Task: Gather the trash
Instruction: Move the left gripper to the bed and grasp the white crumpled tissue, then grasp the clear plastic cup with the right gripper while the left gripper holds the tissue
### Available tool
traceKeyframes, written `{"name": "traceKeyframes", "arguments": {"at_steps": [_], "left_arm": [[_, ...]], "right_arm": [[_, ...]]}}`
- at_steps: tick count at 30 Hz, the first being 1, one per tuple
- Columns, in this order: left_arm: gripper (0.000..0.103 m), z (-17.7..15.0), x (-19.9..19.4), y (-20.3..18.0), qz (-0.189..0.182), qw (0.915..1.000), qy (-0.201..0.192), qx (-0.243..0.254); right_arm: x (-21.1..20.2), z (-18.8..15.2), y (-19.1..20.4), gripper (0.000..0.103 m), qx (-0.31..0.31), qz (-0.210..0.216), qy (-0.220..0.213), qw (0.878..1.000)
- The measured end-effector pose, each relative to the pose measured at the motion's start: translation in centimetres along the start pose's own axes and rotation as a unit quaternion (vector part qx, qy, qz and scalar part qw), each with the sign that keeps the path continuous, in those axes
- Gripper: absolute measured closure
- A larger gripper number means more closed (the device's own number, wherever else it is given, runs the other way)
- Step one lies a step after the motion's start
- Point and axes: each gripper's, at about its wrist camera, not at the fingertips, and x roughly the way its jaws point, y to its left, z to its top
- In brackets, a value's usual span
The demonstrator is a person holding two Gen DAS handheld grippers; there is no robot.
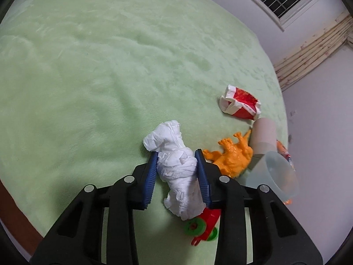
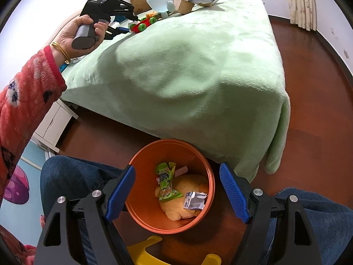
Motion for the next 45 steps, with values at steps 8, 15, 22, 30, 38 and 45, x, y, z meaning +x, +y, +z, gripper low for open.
{"name": "traceKeyframes", "arguments": {"at_steps": [8,15,22,30,38,45], "left_arm": [[0.07,-1.5,-6.6,1.1,-0.031,0.9978,-0.031,0.05],[0.07,-5.7,-13.1,2.6,-0.027,0.9911,-0.07,0.11],[0.07,-10.9,-17.4,5.7,-0.016,0.9852,-0.097,0.141],[0.07,-13.8,-17.8,9.1,-0.008,0.9883,-0.089,0.124],[0.07,-14.4,-16.7,11.1,-0.009,0.992,-0.069,0.105],[0.07,-15.2,-16.6,10.5,-0.016,0.9909,-0.066,0.116]], "right_arm": [[-1.4,0.7,0.7,0.026,-0.018,0.006,-0.026,0.999],[-3.4,5.8,3.1,0.02,-0.064,-0.007,-0.092,0.994],[-3.1,15.5,7.0,0.011,-0.126,-0.008,-0.179,0.976],[2.7,26.7,8.7,0.007,-0.153,-0.075,-0.205,0.964],[9.2,32.0,7.2,0.008,-0.114,-0.12,-0.13,0.978],[9.6,31.7,7.2,0.043,-0.113,-0.135,-0.102,0.979]]}}
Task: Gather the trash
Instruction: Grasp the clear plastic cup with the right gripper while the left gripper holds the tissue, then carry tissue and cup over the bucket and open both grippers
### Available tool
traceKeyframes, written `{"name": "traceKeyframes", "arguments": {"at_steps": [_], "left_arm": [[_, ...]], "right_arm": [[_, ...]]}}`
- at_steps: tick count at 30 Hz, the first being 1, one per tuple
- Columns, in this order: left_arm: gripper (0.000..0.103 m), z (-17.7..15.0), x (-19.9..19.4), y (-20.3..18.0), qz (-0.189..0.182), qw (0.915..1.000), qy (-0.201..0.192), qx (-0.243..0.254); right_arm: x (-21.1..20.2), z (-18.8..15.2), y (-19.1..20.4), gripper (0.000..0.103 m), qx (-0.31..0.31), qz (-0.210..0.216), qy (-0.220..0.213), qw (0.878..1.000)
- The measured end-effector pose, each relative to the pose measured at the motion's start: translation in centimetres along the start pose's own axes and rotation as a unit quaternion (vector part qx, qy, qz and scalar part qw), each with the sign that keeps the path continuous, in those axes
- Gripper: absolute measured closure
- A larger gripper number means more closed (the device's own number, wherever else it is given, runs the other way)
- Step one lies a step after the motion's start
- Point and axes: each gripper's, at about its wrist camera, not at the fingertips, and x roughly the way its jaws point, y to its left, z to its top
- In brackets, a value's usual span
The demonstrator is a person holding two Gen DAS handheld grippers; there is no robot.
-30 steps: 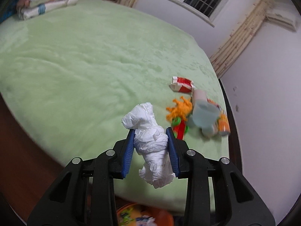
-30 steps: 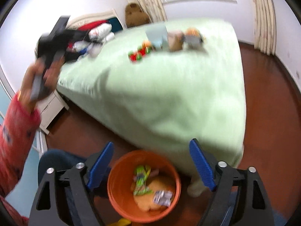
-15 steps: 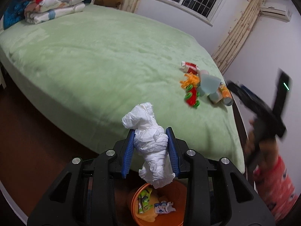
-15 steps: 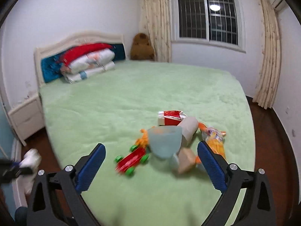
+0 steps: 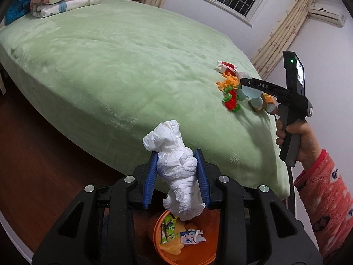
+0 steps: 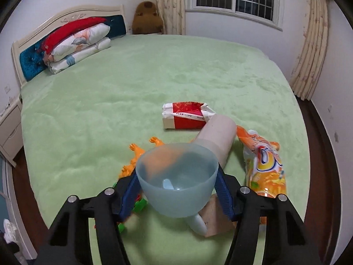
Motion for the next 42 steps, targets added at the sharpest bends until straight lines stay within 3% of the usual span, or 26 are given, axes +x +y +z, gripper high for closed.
{"name": "traceKeyframes", "arguments": {"at_steps": [6,12,17,22,31,42], "left_arm": [[0.07,-0.3,-0.3,-1.3,0.001,0.9999,0.005,0.01],[0.07,-1.1,-1.4,-3.6,0.0,0.9995,0.0,0.033],[0.07,-2.4,-1.9,-6.0,-0.008,0.9982,0.004,0.06],[0.07,-4.2,-1.7,-7.7,-0.014,0.9964,0.019,0.082],[0.07,-9.8,1.6,-9.0,-0.005,0.9894,0.094,0.111],[0.07,-17.5,9.0,-8.1,0.016,0.9674,0.218,0.128]], "right_arm": [[-5.0,0.1,-1.0,0.043,0.003,0.02,-0.043,0.999],[-13.1,-1.2,-2.6,0.043,0.004,0.048,-0.089,0.995],[-19.6,-4.9,-3.0,0.043,-0.015,0.063,-0.114,0.991],[-23.2,-10.7,-2.9,0.043,-0.031,0.08,-0.099,0.991],[-21.8,-20.6,-2.5,0.042,-0.013,0.102,-0.023,0.994],[-16.0,-28.6,-1.2,0.042,0.022,0.111,0.086,0.99]]}}
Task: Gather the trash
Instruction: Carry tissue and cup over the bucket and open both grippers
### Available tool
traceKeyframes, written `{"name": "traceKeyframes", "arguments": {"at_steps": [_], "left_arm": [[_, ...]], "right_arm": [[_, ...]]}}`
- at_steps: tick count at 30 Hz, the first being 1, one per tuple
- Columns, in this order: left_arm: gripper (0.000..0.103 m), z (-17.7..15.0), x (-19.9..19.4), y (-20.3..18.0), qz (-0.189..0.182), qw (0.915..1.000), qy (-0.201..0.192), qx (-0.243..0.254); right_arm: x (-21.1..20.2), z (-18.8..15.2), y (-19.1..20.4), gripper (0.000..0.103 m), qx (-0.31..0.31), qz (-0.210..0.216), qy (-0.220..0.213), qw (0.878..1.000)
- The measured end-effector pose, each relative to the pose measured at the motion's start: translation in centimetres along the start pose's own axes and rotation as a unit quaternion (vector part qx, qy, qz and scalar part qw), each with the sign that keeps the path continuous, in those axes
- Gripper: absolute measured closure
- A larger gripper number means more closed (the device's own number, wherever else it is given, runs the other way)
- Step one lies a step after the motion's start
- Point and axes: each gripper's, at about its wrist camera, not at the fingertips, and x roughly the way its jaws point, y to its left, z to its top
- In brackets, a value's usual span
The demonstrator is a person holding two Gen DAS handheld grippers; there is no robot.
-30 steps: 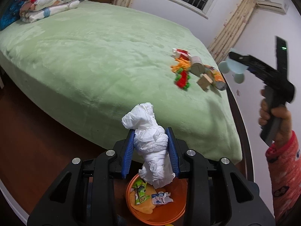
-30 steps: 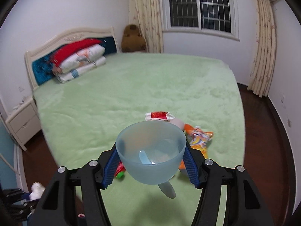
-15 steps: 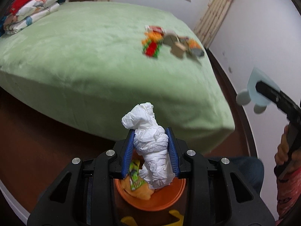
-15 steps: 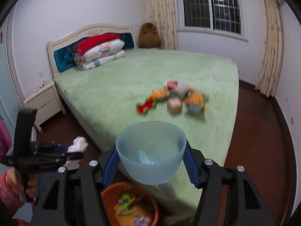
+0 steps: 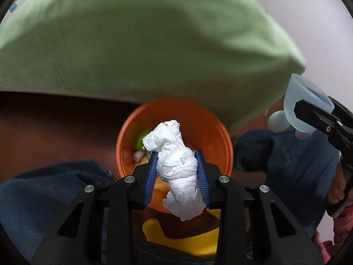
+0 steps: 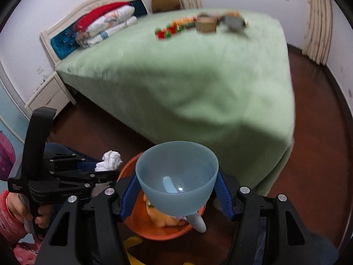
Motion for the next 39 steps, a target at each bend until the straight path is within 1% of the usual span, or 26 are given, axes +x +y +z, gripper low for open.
{"name": "traceKeyframes", "arguments": {"at_steps": [5,9,11,14,16,17,18,19,20,23,29,39], "left_arm": [[0.07,-0.9,3.2,-0.4,0.014,0.9993,0.035,0.003],[0.069,-1.4,4.6,-0.7,0.026,0.9983,0.052,0.001],[0.069,-1.3,5.1,-0.5,0.039,0.9975,0.06,0.002],[0.068,-1.4,5.6,-0.4,0.043,0.9968,0.067,0.003],[0.067,-1.3,5.9,-0.1,0.046,0.9964,0.071,0.002],[0.062,-1.3,5.9,0.0,0.048,0.9963,0.071,0.001],[0.05,-1.2,5.9,0.1,0.051,0.9962,0.07,0.0],[0.045,-1.2,6.0,0.0,0.055,0.9962,0.068,-0.002],[0.039,-1.1,5.9,0.1,0.057,0.9964,0.062,-0.005],[0.033,-0.8,5.5,0.3,0.057,0.9967,0.057,-0.01],[0.032,-0.6,5.2,0.4,0.063,0.9966,0.052,-0.012],[0.032,-0.4,4.3,0.3,0.07,0.9967,0.04,-0.011]], "right_arm": [[3.5,-2.1,0.1,0.042,0.019,0.003,0.046,0.999],[6.3,-3.5,0.0,0.042,0.032,0.006,0.086,0.996],[7.1,-3.8,0.0,0.042,0.033,0.005,0.096,0.995],[7.9,-4.1,0.1,0.042,0.034,0.006,0.105,0.994],[8.1,-4.1,0.4,0.042,0.029,0.008,0.106,0.994],[8.1,-3.9,0.4,0.039,0.029,0.009,0.107,0.994],[8.3,-3.7,0.5,0.029,0.029,0.011,0.107,0.994],[8.4,-3.4,0.5,0.025,0.032,0.013,0.103,0.994],[8.2,-3.4,0.4,0.025,0.032,0.012,0.097,0.995],[7.7,-2.9,0.4,0.025,0.029,0.009,0.086,0.996],[6.7,-2.7,-0.7,0.024,0.044,0.01,0.077,0.996],[5.6,-2.2,-0.6,0.024,0.044,0.01,0.066,0.997]]}}
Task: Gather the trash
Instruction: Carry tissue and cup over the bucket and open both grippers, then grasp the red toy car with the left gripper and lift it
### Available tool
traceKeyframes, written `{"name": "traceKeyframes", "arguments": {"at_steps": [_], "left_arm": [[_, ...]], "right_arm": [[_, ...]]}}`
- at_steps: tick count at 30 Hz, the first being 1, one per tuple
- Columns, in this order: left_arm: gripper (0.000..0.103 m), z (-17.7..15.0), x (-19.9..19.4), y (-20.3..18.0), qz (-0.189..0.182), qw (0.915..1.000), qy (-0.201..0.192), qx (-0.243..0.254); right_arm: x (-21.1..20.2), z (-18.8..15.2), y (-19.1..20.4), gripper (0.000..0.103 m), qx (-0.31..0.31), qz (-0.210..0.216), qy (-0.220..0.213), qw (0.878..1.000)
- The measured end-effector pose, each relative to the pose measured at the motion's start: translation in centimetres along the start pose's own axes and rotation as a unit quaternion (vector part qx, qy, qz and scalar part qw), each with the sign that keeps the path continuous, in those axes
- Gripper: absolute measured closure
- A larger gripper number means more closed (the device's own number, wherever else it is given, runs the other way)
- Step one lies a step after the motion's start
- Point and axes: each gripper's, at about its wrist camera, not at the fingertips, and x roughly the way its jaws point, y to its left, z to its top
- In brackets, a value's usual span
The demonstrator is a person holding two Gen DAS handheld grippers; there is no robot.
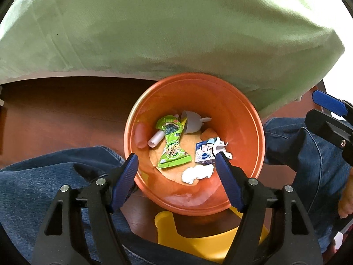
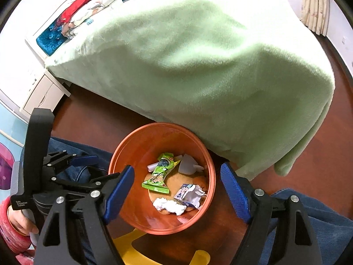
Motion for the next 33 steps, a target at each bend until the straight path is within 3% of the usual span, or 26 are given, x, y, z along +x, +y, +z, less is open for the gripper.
{"name": "traceKeyframes", "arguments": {"at_steps": [7,10,12,13,17,23,25,30,33], "left_arm": [[0.032,0.8,-2.8,0.2,-0.006,0.9994,-0.033,0.0],[0.032,2.1,-5.7,0.4,-0.007,0.9962,-0.087,0.002],[0.022,3.2,-7.4,0.8,-0.011,0.9931,-0.117,0.001],[0.021,3.8,-8.3,1.0,-0.013,0.9909,-0.134,-0.001],[0.019,7.7,-12.3,1.6,-0.017,0.9797,-0.2,-0.003],[0.016,15.5,-14.7,1.1,-0.015,0.9665,-0.256,0.005],[0.016,18.5,-14.8,0.5,0.01,0.9585,-0.285,0.012],[0.016,25.3,-12.2,0.1,0.009,0.9673,-0.253,0.01],[0.016,27.5,-10.5,-0.2,0.047,0.9699,-0.239,0.008]], "right_arm": [[-2.2,0.7,-0.4,0.022,0.014,0.016,-0.025,0.999],[-3.6,1.1,-0.2,0.021,0.01,0.017,-0.043,0.999],[-4.5,1.3,0.0,0.021,0.007,0.018,-0.054,0.998],[-5.1,1.4,0.1,0.021,0.002,0.019,-0.062,0.998],[-6.5,1.4,0.8,0.021,-0.011,0.02,-0.08,0.997],[-7.4,1.3,1.1,0.02,-0.017,0.027,-0.091,0.995],[-7.7,1.3,1.0,0.02,-0.015,0.024,-0.096,0.995],[-7.9,0.8,0.1,0.02,0.007,0.03,-0.102,0.994],[-8.0,0.5,-0.5,0.02,0.019,0.033,-0.103,0.994]]}}
